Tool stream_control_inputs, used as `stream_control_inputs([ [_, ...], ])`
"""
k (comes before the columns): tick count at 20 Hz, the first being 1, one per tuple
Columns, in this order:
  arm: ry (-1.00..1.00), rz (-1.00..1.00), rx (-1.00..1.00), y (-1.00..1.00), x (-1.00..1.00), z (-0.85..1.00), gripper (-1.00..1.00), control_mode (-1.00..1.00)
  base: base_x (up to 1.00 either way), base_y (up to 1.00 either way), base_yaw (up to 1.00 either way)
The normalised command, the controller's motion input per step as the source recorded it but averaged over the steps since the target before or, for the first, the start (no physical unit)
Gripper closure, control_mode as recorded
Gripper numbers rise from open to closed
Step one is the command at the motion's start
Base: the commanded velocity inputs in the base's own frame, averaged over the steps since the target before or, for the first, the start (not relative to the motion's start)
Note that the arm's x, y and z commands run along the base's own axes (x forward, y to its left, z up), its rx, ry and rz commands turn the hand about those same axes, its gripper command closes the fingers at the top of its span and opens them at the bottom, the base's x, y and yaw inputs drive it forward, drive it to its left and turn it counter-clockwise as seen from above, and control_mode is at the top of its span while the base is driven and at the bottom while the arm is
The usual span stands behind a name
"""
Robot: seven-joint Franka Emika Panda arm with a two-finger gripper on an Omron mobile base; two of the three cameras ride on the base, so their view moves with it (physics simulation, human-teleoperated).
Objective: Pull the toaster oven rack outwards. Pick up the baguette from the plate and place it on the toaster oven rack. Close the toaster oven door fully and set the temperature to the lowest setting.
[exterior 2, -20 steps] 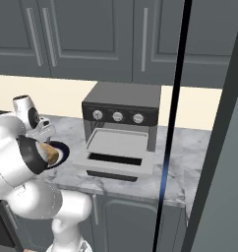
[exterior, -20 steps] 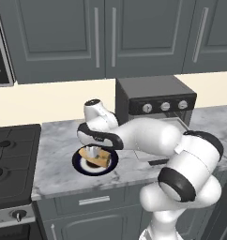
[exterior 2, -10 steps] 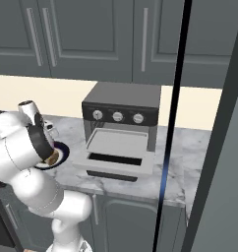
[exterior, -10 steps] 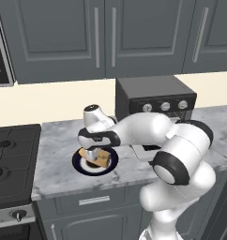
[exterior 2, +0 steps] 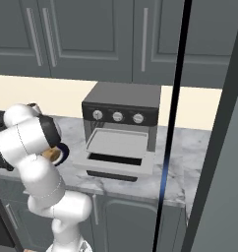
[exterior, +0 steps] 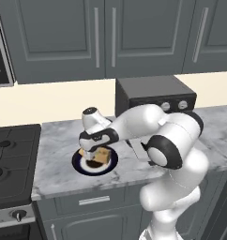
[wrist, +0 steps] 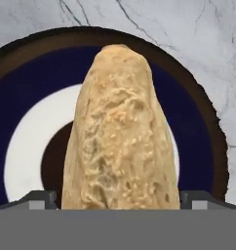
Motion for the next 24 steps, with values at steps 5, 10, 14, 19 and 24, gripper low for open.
stream_control_inputs([
  [5,-0.01,0.00,0.00,0.08,0.18,-0.41,-1.00,-1.00,0.00,0.00,0.00],
  [10,0.00,0.00,0.00,0.02,0.00,-0.46,-1.00,-1.00,0.00,0.00,0.00],
  [14,-0.01,0.00,0.00,0.00,0.00,-0.25,1.00,-1.00,0.00,0.00,0.00],
  [19,-0.17,0.00,0.00,0.00,-0.26,0.20,1.00,-1.00,0.00,0.00,0.00],
  [24,-0.28,-0.05,0.00,0.00,-0.39,0.76,1.00,-1.00,0.00,0.00,0.00],
])
